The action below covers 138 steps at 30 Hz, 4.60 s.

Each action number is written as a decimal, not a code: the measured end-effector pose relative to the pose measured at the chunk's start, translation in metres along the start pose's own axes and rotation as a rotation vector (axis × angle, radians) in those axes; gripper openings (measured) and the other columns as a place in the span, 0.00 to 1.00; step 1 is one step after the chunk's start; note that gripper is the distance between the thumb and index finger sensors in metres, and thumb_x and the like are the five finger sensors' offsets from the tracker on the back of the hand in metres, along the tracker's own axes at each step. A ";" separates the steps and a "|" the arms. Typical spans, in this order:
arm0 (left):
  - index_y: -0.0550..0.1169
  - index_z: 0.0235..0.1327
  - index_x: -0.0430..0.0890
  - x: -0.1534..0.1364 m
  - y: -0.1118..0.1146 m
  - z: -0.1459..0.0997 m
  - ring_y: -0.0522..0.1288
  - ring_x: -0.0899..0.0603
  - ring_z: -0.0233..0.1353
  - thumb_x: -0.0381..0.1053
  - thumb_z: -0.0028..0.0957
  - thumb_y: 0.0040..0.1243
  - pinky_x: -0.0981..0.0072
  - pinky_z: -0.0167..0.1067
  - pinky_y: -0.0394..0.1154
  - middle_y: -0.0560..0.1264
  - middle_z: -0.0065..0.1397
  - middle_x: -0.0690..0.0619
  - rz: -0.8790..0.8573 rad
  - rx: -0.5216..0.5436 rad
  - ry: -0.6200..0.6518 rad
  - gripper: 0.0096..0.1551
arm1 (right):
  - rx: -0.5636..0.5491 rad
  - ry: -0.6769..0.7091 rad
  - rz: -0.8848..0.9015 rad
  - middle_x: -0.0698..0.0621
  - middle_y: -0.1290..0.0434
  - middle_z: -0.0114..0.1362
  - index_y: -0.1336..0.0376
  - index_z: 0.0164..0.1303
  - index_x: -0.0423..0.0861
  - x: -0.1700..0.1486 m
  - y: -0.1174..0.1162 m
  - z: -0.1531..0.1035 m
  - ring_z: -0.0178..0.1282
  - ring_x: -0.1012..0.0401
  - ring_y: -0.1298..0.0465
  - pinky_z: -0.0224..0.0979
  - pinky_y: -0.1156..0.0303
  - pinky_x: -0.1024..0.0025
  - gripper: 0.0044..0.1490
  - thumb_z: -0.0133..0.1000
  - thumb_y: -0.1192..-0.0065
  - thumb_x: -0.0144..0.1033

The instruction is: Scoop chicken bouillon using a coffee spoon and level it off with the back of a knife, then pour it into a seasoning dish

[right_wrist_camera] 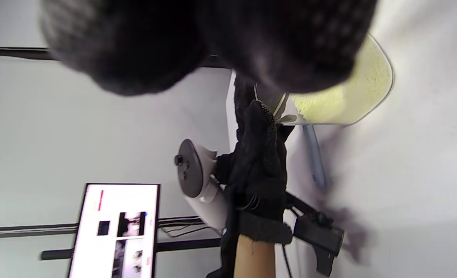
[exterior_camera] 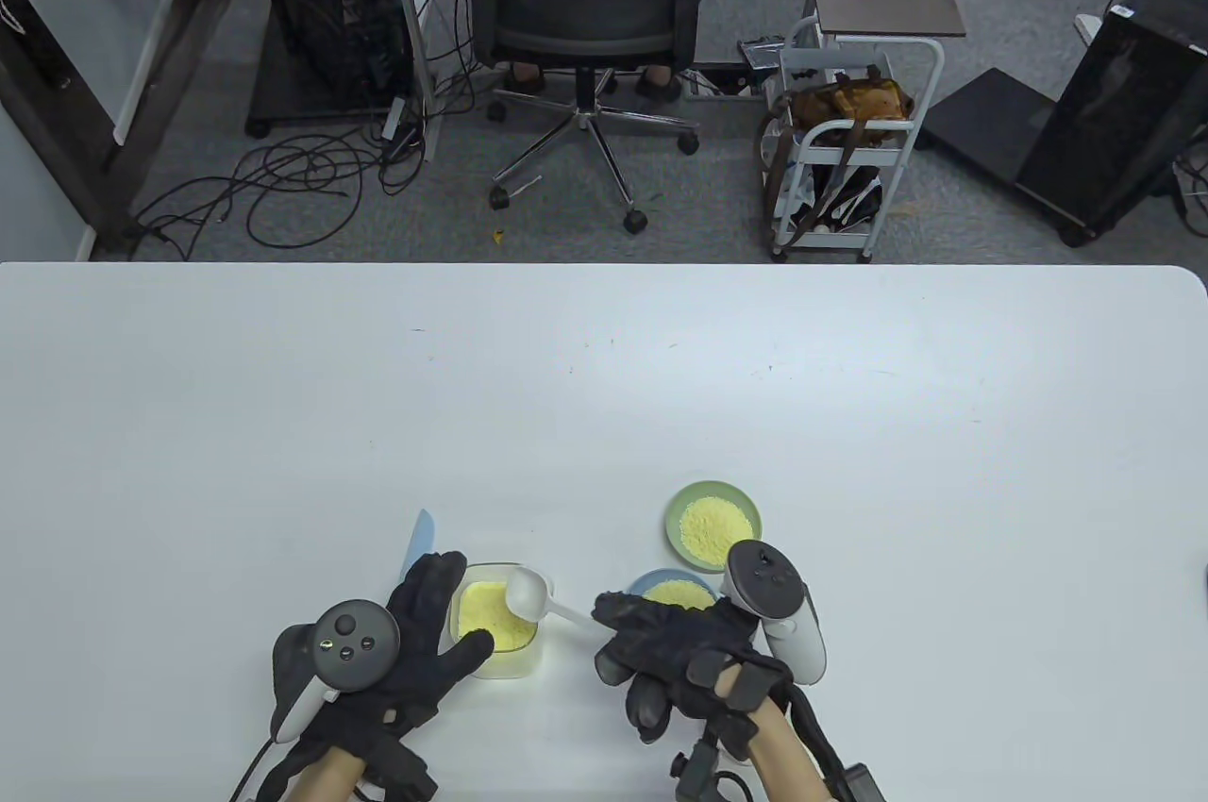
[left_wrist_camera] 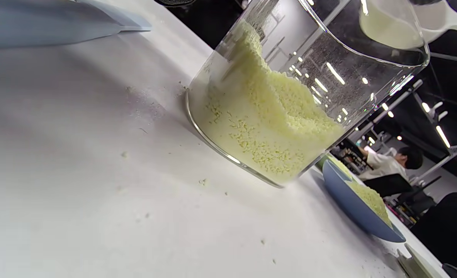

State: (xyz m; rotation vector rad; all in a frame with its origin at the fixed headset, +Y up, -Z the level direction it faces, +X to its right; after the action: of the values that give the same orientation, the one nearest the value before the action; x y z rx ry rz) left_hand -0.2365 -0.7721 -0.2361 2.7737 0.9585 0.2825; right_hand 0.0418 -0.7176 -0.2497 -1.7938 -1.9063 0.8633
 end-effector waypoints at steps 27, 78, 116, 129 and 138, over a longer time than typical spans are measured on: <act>0.43 0.80 0.60 -0.001 0.000 0.000 0.51 0.34 0.87 0.79 0.43 0.49 0.31 0.75 0.51 0.48 0.87 0.41 -0.023 -0.029 -0.010 0.56 | 0.065 -0.305 -0.460 0.24 0.33 0.40 0.42 0.51 0.24 0.016 -0.038 0.067 0.15 0.72 0.24 0.13 0.21 0.75 0.26 0.45 0.41 0.18; 0.69 0.67 0.40 -0.044 -0.027 -0.008 0.80 0.52 0.44 0.64 0.42 0.68 0.58 0.47 0.75 0.76 0.55 0.42 0.363 -0.080 -0.553 0.45 | 0.019 0.052 0.344 0.27 0.30 0.39 0.53 0.55 0.22 -0.023 -0.010 0.003 0.19 0.75 0.21 0.18 0.17 0.77 0.27 0.54 0.50 0.20; 0.83 0.44 0.38 0.026 -0.025 -0.020 0.85 0.52 0.27 0.57 0.44 0.74 0.61 0.33 0.79 0.86 0.36 0.45 -0.071 -0.235 0.008 0.26 | -0.007 0.046 0.328 0.28 0.30 0.40 0.54 0.56 0.23 -0.025 -0.016 0.001 0.20 0.76 0.21 0.20 0.17 0.77 0.28 0.55 0.51 0.21; 0.82 0.46 0.38 0.005 -0.042 -0.019 0.85 0.52 0.28 0.56 0.45 0.72 0.61 0.34 0.79 0.85 0.37 0.45 -0.167 -0.189 -0.066 0.26 | -0.013 0.089 0.352 0.28 0.30 0.40 0.54 0.56 0.23 -0.021 -0.012 -0.008 0.20 0.76 0.21 0.20 0.17 0.78 0.28 0.54 0.50 0.21; 0.82 0.47 0.39 -0.037 -0.045 -0.014 0.85 0.52 0.29 0.56 0.43 0.71 0.61 0.34 0.79 0.86 0.38 0.45 0.024 0.008 -0.398 0.27 | 0.000 0.106 0.376 0.28 0.30 0.41 0.54 0.56 0.23 -0.024 -0.012 -0.009 0.20 0.75 0.21 0.20 0.17 0.77 0.28 0.55 0.51 0.22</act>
State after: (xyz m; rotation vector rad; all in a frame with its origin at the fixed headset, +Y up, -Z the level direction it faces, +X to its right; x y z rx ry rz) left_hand -0.2952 -0.7586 -0.2374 2.6974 0.8239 -0.2635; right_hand 0.0411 -0.7394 -0.2320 -2.1920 -1.5276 0.8644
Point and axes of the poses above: the tracker on the back of each hand, its own x axis roughly to the thumb side, its own z axis roughly from the wrist to the fingertips, y = z × x, the point moved 2 cm from there along z, roughly from the wrist to the fingertips
